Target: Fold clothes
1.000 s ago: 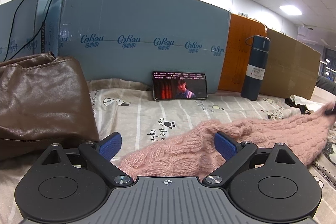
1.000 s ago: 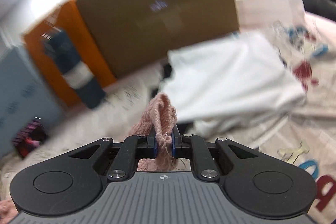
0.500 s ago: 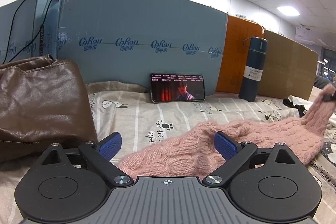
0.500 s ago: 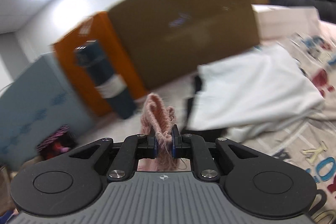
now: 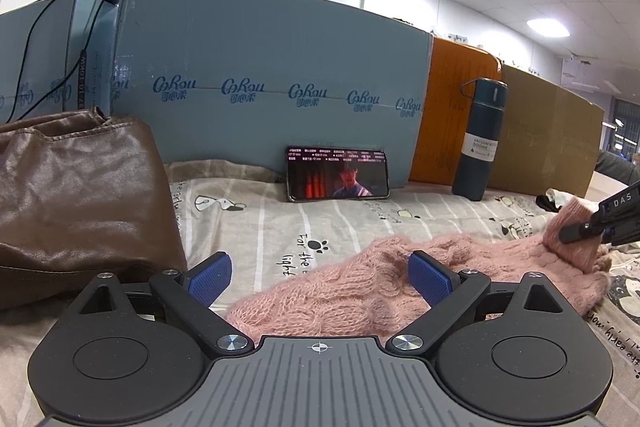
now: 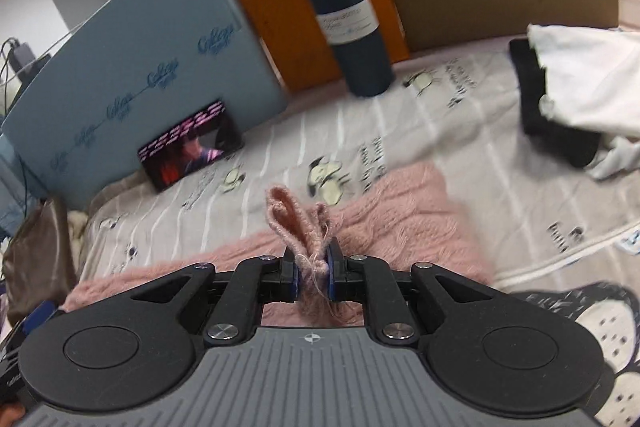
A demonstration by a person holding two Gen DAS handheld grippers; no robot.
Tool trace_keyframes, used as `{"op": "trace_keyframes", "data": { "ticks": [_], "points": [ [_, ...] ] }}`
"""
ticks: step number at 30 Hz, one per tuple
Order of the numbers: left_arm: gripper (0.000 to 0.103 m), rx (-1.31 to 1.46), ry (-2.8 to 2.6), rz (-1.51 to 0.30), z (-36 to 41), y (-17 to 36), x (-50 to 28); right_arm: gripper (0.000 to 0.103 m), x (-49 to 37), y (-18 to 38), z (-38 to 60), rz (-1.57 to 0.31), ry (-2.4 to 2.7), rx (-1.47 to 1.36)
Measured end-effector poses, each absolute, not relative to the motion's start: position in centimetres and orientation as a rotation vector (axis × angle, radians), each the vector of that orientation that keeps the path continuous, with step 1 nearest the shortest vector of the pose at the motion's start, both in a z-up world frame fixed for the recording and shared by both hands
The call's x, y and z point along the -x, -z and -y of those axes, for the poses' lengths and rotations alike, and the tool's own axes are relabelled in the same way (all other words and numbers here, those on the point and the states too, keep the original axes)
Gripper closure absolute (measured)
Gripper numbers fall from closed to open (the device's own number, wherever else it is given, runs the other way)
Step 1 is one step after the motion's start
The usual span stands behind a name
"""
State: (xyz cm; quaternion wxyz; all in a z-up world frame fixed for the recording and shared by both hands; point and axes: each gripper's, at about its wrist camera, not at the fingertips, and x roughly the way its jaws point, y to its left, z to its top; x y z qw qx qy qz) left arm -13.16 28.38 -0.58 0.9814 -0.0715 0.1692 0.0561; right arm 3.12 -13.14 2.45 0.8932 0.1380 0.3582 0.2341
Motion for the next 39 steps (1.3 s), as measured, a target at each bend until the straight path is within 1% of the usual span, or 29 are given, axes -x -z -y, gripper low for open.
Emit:
{"op": "trace_keyframes", "data": {
  "ticks": [1, 7, 8, 9, 10, 11, 13, 17, 23, 26, 28, 31, 34, 39],
  "points": [
    [0.006, 0.143, -0.112, -0.340, -28.4, 0.6, 13.2, 0.091, -3.0, -2.2, 12.7, -0.754, -0.494, -0.279],
    [0.006, 0.144, -0.114, -0.339, -28.3, 0.6, 13.2, 0.081, -3.2, -1.1, 11.5, -0.802, -0.523, -0.277],
    [0.006, 0.145, -0.114, -0.340, -28.3, 0.6, 13.2, 0.071, -3.3, -0.9, 11.5, -0.810, -0.532, -0.290],
    [0.006, 0.145, -0.114, -0.340, -28.4, 0.6, 13.2, 0.063, -3.4, -0.8, 11.6, -0.816, -0.554, -0.312],
    [0.006, 0.146, -0.114, -0.341, -28.4, 0.6, 13.2, 0.049, -3.5, -0.7, 11.7, -0.822, -0.575, -0.333],
    [0.006, 0.147, -0.115, -0.341, -28.4, 0.6, 13.2, 0.041, -3.6, -0.6, 11.7, -0.830, -0.593, -0.354],
    [0.006, 0.148, -0.115, -0.341, -28.4, 0.6, 13.2, 0.032, -3.4, -0.8, 11.6, -0.844, -0.617, -0.380],
    [0.006, 0.147, -0.117, -0.339, -28.4, 0.6, 13.2, 0.031, -2.8, -1.0, 11.3, -0.846, -0.637, -0.386],
    [0.006, 0.151, -0.120, -0.342, -28.4, 0.6, 13.2, 0.031, -2.5, 0.2, 10.5, -0.875, -0.666, -0.376],
    [0.006, 0.155, -0.124, -0.342, -28.5, 0.6, 13.2, 0.032, -2.6, 0.2, 11.0, -0.867, -0.662, -0.409],
    [0.006, 0.160, -0.128, -0.345, -28.6, 0.6, 13.2, 0.032, -2.2, -0.4, 12.3, -0.819, -0.657, -0.455],
    [0.005, 0.164, -0.131, -0.349, -28.6, 0.7, 13.2, 0.030, -1.2, -1.5, 14.6, -0.688, -0.585, -0.466],
    [0.005, 0.161, -0.131, -0.347, -28.6, 0.6, 13.3, 0.027, -1.3, -1.4, 16.9, -0.630, -0.437, -0.449],
    [0.005, 0.164, -0.130, -0.351, -28.7, 0.7, 13.2, 0.027, -3.1, 1.2, 18.7, -0.705, -0.308, -0.452]
  ]
}}
